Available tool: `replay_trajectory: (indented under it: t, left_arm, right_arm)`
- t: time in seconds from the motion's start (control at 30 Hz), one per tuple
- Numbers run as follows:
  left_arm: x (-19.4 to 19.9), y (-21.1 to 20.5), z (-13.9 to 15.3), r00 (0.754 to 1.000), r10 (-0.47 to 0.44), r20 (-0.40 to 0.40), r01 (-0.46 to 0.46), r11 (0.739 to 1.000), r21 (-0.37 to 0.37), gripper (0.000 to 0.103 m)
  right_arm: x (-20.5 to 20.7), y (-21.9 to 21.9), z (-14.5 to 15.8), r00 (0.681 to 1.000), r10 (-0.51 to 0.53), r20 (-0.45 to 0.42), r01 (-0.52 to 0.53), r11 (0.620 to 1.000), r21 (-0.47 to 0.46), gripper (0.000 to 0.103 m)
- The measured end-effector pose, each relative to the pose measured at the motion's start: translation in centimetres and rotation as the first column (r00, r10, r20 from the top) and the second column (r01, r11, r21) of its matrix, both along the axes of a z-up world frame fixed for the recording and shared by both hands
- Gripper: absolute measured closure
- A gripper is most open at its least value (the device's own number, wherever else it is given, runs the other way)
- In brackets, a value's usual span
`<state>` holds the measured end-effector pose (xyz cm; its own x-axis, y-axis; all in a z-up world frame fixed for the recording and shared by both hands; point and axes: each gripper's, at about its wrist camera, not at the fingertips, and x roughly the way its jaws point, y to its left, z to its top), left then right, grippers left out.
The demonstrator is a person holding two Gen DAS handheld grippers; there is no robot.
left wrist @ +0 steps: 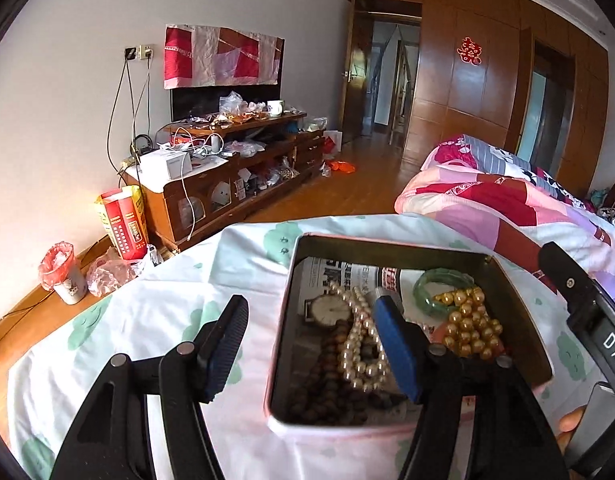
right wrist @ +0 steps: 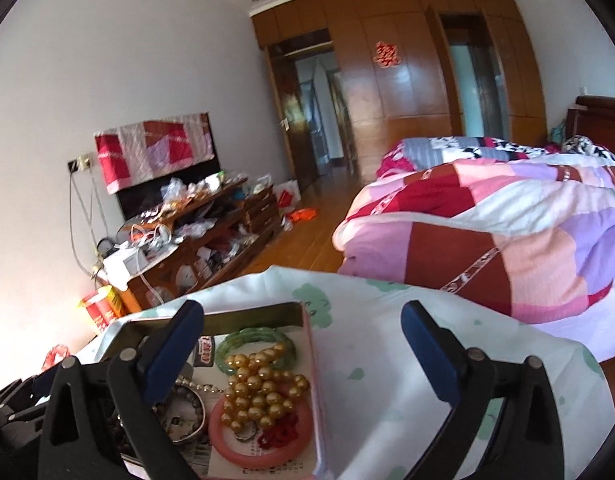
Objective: Organize jewelry
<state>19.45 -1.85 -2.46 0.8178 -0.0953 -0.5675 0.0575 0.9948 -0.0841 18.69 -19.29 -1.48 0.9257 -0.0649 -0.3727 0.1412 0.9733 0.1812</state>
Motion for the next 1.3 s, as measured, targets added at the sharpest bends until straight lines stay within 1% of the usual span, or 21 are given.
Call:
replay_trajectory:
  t: [0.07,0.17,0.43,0.57,0.8,0.83,0.93,1.03,1.13,1.3]
  left_arm:
    - [-0.6,0.0,-0.1,1.000,-0.002,0.001,0.002,1.000,0.009,0.037]
    - [-1.8,-0.1,0.0,1.000,-0.001,0.016,0.001,0.999,0.032,0.037]
    - [-4.9,0.4,-0.3,1.000,-0.001,0.020,0.000,0.999,0.042,0.037]
    - [-6.7,0.4,0.2,0.997,0.011,0.071,-0.016,0.998,0.059,0.037]
    - [-9.4,0.1,0.8,0.991,0.006,0.136,-0.017,0.996,0.085,0.037]
    - [-9.8,0.2,0.9,0.989,0.009,0.149,-0.022,0.996,0.082,0.037]
    - [-10.3,0.7,1.1,0.988,0.012,0.153,-0.021,0.998,0.055,0.037]
    - [-10.7,1.0,1.2,0.987,0.028,0.161,-0.035,0.999,0.039,0.037]
    - [-11.1,1.3,1.4,0.983,0.040,0.179,-0.045,0.999,0.027,0.037]
    - [-11.5,1.0,1.5,0.981,0.041,0.188,-0.048,0.998,0.030,0.037]
  right_arm:
    - [-0.7,-0.2,-0.1,1.000,-0.002,-0.012,0.002,1.000,0.007,0.000]
    - [-1.4,-0.1,-0.1,0.999,-0.003,-0.042,0.002,1.000,-0.007,0.000]
    - [-5.2,-0.1,-0.1,0.999,-0.005,-0.032,0.004,0.999,-0.034,0.000]
    - [-6.8,-0.2,0.1,1.000,-0.005,-0.024,0.004,1.000,-0.017,0.000]
    - [-9.4,0.7,0.5,1.000,0.005,0.026,-0.003,0.999,-0.044,0.000]
    - [-9.7,0.8,0.5,1.000,0.008,0.030,-0.007,0.999,-0.049,0.000]
    - [-10.8,1.3,0.7,0.998,0.014,0.056,-0.010,0.997,-0.072,0.000]
    - [-12.3,1.4,1.2,0.992,0.007,0.128,0.004,0.996,-0.084,0.000]
    - [-13.1,1.4,1.5,0.985,0.001,0.174,0.013,0.996,-0.084,0.000]
    - [-13.2,1.3,1.5,0.983,0.000,0.183,0.016,0.996,-0.086,0.000]
